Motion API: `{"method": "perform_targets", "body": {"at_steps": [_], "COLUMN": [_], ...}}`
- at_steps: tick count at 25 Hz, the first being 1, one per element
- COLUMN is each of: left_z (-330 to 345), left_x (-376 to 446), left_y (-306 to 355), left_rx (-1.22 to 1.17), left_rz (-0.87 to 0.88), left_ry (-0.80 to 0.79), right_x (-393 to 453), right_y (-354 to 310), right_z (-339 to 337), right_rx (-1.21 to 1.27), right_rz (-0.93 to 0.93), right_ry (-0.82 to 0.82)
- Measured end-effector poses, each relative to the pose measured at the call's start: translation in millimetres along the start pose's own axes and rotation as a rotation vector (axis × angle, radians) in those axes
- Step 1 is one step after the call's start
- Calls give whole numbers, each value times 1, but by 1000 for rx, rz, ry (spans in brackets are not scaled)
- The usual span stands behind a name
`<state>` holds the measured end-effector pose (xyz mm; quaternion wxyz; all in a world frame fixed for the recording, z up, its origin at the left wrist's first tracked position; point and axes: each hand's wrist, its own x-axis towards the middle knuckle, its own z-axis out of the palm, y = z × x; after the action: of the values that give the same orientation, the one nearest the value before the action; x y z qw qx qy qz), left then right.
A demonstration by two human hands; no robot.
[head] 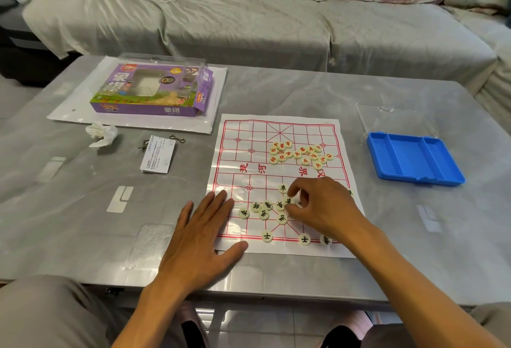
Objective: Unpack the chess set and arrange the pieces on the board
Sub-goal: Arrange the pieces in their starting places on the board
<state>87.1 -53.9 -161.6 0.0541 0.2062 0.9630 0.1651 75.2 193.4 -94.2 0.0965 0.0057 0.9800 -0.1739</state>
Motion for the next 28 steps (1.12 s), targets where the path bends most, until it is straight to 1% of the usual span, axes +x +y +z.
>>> {"method": "perform_targets", "body": {"at_steps": [4,8,18,24,26,28], "left_z": [1,1,3,5,5,4], "left_x": [0,0,0,-1,0,-1], "left_y": [-1,-1,-1,-2,-2,-2], "left_rx": [0,49,1,-21,-36,-41], "left_rz": [-9,-19,-11,-4,-10,-16], "left_ry": [-12,-27,-2,11,20,21], "right_x": [31,61,69,43,26,11], "right_y": [-28,-48,-45,-31,-22,-17], "right_z": [-1,18,27,3,0,1], "right_rx": [41,5,-4,128,144,115], "right_rz": [-123,-171,-162,-69,-46,-49], "right_ry": [73,38,-6,123,102,36]}}
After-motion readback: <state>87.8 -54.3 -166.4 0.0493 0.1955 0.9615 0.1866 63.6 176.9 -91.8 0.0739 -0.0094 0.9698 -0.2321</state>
